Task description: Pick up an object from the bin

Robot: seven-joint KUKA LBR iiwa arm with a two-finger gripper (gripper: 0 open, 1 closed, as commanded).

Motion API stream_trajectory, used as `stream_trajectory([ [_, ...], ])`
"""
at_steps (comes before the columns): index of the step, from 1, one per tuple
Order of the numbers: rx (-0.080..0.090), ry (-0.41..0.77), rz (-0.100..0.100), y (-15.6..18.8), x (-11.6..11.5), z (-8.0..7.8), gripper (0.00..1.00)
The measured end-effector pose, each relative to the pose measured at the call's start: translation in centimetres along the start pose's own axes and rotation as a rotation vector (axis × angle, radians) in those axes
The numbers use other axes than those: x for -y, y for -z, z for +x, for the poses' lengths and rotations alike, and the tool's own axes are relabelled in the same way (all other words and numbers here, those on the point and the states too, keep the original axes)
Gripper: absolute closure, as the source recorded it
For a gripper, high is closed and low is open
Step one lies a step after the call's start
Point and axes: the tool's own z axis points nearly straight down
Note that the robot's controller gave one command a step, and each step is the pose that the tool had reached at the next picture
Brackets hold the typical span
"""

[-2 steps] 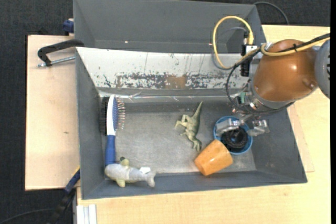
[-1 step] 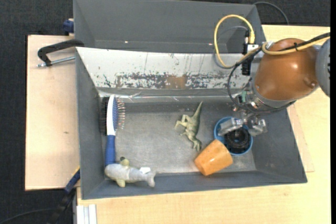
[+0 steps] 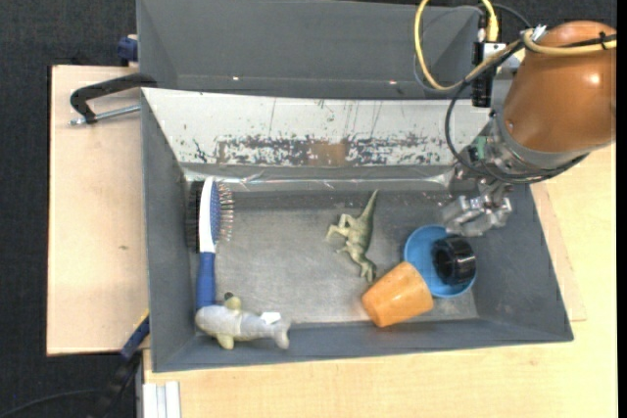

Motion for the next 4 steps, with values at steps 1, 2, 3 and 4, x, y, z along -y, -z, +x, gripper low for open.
stream_trajectory([
  [1,0.0,-0.236,-0.005,0.6,1.2,3.6,1.0],
  [2,0.001,-0.236,-0.007,0.6,1.2,3.5,0.0],
  [3,0.0,-0.44,-0.015,-9.0,1.6,1.6,0.0],
  [4,-0.001,-0.299,-0.006,-10.5,2.3,-0.7,0.0],
])
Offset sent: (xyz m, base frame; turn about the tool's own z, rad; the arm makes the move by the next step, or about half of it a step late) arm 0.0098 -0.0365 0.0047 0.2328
